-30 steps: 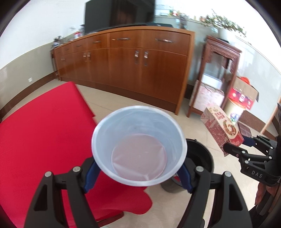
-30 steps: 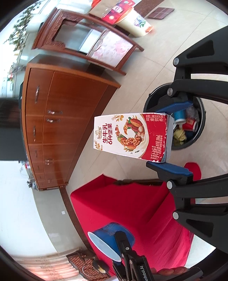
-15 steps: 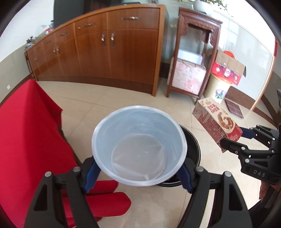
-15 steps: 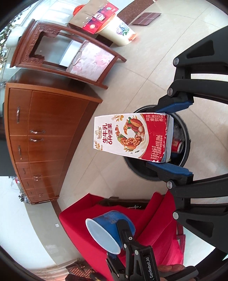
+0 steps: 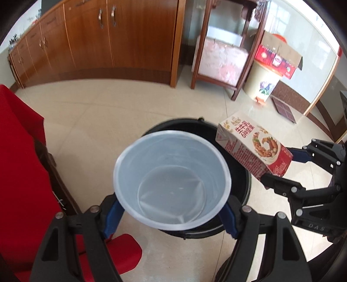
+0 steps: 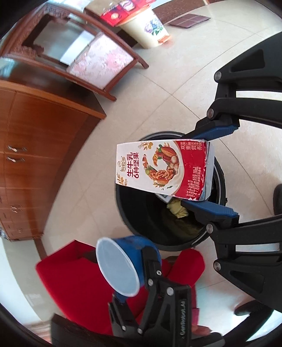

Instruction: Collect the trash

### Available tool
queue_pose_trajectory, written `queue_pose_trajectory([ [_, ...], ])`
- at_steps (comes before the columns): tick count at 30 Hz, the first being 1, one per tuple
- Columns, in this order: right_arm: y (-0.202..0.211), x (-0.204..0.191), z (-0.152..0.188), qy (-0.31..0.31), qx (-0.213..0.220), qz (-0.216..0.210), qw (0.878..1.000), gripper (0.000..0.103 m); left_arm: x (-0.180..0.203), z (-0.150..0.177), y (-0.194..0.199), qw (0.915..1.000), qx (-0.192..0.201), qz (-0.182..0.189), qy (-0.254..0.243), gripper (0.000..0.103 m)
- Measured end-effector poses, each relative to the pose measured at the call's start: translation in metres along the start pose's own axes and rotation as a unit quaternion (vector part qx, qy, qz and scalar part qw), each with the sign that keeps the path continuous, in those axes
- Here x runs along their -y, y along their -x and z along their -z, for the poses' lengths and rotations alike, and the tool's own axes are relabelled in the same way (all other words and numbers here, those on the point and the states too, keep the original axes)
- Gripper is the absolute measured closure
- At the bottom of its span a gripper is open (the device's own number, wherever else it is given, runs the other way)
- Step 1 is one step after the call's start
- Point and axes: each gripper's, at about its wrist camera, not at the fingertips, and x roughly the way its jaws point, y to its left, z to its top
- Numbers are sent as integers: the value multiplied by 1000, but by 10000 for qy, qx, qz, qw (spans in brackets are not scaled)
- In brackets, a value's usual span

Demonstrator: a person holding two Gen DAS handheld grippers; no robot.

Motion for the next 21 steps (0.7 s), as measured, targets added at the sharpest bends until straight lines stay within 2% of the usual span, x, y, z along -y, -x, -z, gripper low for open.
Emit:
queue_pose_trajectory([
  [7,-33,-3,-7,406,-174,-288,9986,50,-4,-5,-21,9998,-147,74,94,26],
  [9,-45,-4,-9,552,-286,-368,9974,49,-6,-7,-23,9998,-110,-117,111,25],
  [10,-49,-4,-9,599,-325,-305,9972,45,-8,-7,-24,9995,-125,-222,191,25],
  [11,-50,0,-10,564,-281,-84,9980,25,-12,-7,-25,9993,-134,-218,267,25],
  [12,-48,4,-11,467,-172,-16,9988,18,-14,-5,-22,9991,-119,-215,349,25],
  [16,-29,24,-19,29,121,-17,9999,18,-15,1,1,9977,88,-553,386,24],
  [18,-16,31,-20,-373,223,-81,9990,17,-14,5,22,9956,308,-773,442,18],
  [19,-11,33,-21,-513,303,-78,9982,14,-14,8,33,9943,446,-859,437,10],
  [20,-5,34,-21,-654,388,-48,9971,6,-12,10,45,9929,596,-935,438,3],
  [21,2,32,-21,-740,451,-33,9962,0,-13,11,51,9929,658,-895,429,3],
])
